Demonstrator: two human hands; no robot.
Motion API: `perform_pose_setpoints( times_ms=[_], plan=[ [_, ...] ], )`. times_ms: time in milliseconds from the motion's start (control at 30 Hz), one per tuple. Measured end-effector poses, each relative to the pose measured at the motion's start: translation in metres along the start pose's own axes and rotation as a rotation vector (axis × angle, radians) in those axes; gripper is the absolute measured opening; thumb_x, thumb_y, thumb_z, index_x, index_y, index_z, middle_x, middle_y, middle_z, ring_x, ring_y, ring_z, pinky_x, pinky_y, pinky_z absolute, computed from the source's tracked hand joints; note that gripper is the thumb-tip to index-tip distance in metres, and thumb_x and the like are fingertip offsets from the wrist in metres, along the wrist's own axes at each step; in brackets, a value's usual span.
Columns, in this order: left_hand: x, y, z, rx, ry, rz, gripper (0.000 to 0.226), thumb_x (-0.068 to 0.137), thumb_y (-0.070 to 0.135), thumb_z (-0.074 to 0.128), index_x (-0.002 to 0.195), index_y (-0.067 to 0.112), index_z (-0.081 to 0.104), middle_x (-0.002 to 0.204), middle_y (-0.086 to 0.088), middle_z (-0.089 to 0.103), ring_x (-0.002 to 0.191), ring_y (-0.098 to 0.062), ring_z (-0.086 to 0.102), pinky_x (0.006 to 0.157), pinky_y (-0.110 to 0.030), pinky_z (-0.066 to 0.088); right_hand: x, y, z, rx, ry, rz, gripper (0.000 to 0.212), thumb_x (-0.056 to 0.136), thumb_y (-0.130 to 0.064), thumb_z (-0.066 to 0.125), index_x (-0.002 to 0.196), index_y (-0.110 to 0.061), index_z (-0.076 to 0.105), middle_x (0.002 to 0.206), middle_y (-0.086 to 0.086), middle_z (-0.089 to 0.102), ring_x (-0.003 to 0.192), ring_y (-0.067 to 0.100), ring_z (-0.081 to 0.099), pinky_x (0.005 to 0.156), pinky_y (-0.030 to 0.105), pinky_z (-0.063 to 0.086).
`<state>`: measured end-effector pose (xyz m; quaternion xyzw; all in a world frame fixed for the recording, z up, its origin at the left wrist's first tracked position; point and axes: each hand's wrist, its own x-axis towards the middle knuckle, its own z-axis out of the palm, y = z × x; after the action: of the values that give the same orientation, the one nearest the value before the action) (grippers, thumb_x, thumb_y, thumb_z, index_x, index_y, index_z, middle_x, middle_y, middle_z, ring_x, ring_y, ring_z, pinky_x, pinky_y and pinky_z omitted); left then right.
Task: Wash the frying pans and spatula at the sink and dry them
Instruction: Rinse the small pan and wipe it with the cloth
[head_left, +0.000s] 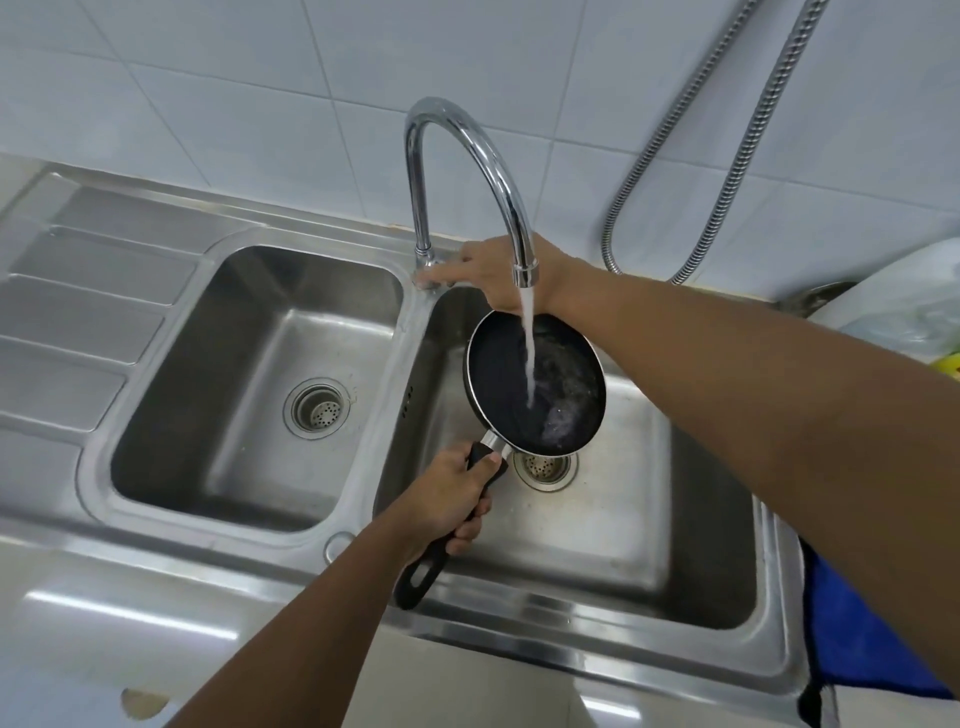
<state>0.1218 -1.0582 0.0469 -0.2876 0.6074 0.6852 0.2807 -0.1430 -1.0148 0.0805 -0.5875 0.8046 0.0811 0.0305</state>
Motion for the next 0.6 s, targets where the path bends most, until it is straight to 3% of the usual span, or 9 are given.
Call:
perform_pose_setpoints(
  times_ms=[133,200,267,333,400,467,500,567,600],
  plan=[
    [0.001,-0.004,0.002,0.022,0.023,0.005,0.024,0.111,0.033,0.042,0.110,0.009,0.047,0.066,-0.005,0.045,0.040,-0.013,0.033,0.037,-0.022,0.027,-0.015,0.014,0.008,0.234,-0.001,0.362,0.067,0.077,-0.024,0.037,0.143,-0.032,0.046,0.089,0.000,0.054,0.080,0.028,0.061,0.067,0.036,0.040],
    [0.003,-0.008,0.003,0.060,0.054,0.015,0.023,0.111,0.032,0.043,0.115,0.009,0.048,0.068,-0.006,0.044,0.040,-0.013,0.033,0.037,-0.023,0.028,-0.033,0.008,0.010,0.352,-0.012,0.430,0.060,0.080,-0.020,0.035,0.139,-0.024,0.048,0.102,0.005,0.060,0.087,0.030,0.060,0.071,0.038,0.043],
    [0.005,-0.009,0.005,0.128,0.100,0.045,0.018,0.110,0.030,0.044,0.118,0.015,0.050,0.069,-0.007,0.045,0.040,-0.014,0.034,0.038,-0.024,0.030,-0.064,-0.002,0.022,0.448,0.080,0.467,0.059,0.089,-0.003,0.041,0.143,-0.027,0.039,0.115,0.006,0.058,0.097,0.030,0.057,0.082,0.044,0.049],
    [0.008,-0.007,0.008,0.287,0.167,0.093,0.017,0.110,0.026,0.044,0.124,0.019,0.050,0.072,-0.006,0.048,0.044,-0.015,0.039,0.043,-0.027,0.036,-0.108,-0.015,0.038,0.589,0.195,0.586,0.070,0.091,0.004,0.048,0.148,-0.033,0.031,0.132,0.006,0.055,0.114,0.029,0.055,0.096,0.045,0.047],
    [0.009,-0.002,0.009,0.485,0.231,0.132,0.023,0.109,0.023,0.044,0.132,0.020,0.047,0.080,-0.006,0.056,0.055,-0.016,0.051,0.050,-0.029,0.044,-0.154,-0.028,0.062,0.671,0.225,0.742,0.069,0.091,0.006,0.050,0.150,-0.026,0.036,0.142,0.008,0.049,0.126,0.029,0.050,0.104,0.044,0.044],
    [0.009,0.002,0.013,0.620,0.291,0.139,0.029,0.109,0.022,0.041,0.138,0.021,0.041,0.096,-0.013,0.062,0.072,-0.024,0.063,0.055,-0.034,0.054,-0.191,-0.047,0.084,0.654,0.111,0.809,0.070,0.087,0.009,0.049,0.150,-0.019,0.038,0.146,0.010,0.045,0.130,0.032,0.049,0.107,0.045,0.042],
    [0.007,0.005,0.017,0.695,0.323,0.144,0.033,0.108,0.020,0.041,0.141,0.021,0.037,0.104,-0.017,0.063,0.082,-0.030,0.066,0.064,-0.040,0.059,-0.205,-0.057,0.092,0.635,0.019,0.806,0.072,0.086,0.010,0.051,0.151,-0.017,0.036,0.150,0.011,0.042,0.134,0.032,0.047,0.109,0.045,0.041],
    [0.000,0.010,0.029,0.936,0.414,0.159,0.052,0.106,0.017,0.042,0.155,0.025,0.025,0.117,-0.019,0.064,0.100,-0.036,0.067,0.087,-0.048,0.056,-0.231,-0.079,0.106,0.634,-0.157,0.762,0.079,0.086,0.005,0.058,0.156,-0.016,0.029,0.161,0.010,0.031,0.145,0.029,0.036,0.116,0.042,0.036],
    [-0.005,0.012,0.035,1.069,0.466,0.170,0.062,0.105,0.015,0.042,0.160,0.025,0.016,0.122,-0.019,0.064,0.105,-0.037,0.066,0.090,-0.047,0.053,-0.241,-0.087,0.110,0.635,-0.236,0.741,0.081,0.087,0.002,0.059,0.158,-0.016,0.025,0.164,0.009,0.026,0.149,0.028,0.031,0.119,0.042,0.032]
  ],
)
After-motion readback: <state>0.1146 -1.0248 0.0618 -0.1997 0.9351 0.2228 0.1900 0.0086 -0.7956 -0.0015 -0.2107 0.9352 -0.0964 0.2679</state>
